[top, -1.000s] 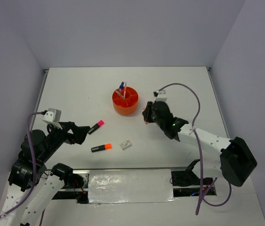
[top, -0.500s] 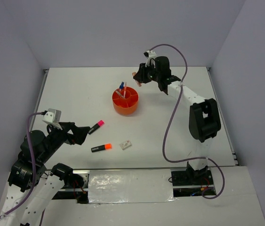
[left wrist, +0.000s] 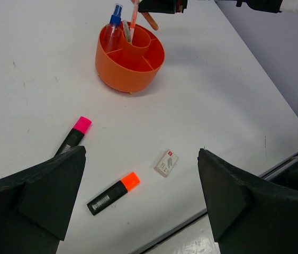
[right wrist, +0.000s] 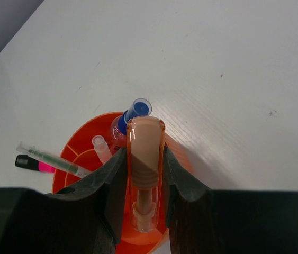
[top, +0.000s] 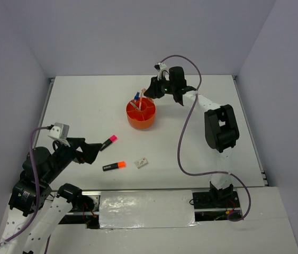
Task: Sort the stationery into containers
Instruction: Place the stationery in the storage box.
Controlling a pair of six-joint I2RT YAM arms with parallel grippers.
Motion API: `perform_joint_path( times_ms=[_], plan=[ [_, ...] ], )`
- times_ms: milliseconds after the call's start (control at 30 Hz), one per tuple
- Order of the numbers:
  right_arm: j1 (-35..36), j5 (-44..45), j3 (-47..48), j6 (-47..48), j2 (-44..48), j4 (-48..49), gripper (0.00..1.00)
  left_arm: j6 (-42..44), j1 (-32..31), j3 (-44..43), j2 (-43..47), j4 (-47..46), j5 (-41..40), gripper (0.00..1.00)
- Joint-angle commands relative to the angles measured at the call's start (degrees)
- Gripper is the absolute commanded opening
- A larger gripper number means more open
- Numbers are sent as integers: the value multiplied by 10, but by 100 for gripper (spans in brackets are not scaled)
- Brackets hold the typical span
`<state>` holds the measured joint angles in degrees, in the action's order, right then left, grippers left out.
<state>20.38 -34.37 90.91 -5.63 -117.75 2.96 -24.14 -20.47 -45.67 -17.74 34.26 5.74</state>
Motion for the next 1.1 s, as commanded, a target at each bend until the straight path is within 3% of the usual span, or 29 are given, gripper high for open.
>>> perform_joint_path(
  times_ms=[0,233,367,533,733,867,967,1000,1067],
  plan=[
    [3,-26,29,5,-19,21,22,6,-3,2,6,-31,13,99],
    [3,-39,46,0,-37,21,31,7,-4,1,9,-31,14,99],
    [3,-43,29,-6,-31,42,46,7,-3,1,12,-31,15,99],
    [3,-45,24,0,-23,37,57,7,-3,1,11,-32,16,99],
    [-3,-30,1,1,15,37,58,6,-3,1,13,-31,14,99],
    [-11,40,-64,-21,99,56,60,6,-3,1,12,-31,13,99],
    [-6,144,-138,-46,192,49,75,7,-3,1,11,-31,12,99],
    [3,195,-163,-54,218,53,97,6,-3,1,11,-31,11,99],
    [18,268,-234,-61,300,45,100,5,-3,1,11,-30,7,99]
  ],
)
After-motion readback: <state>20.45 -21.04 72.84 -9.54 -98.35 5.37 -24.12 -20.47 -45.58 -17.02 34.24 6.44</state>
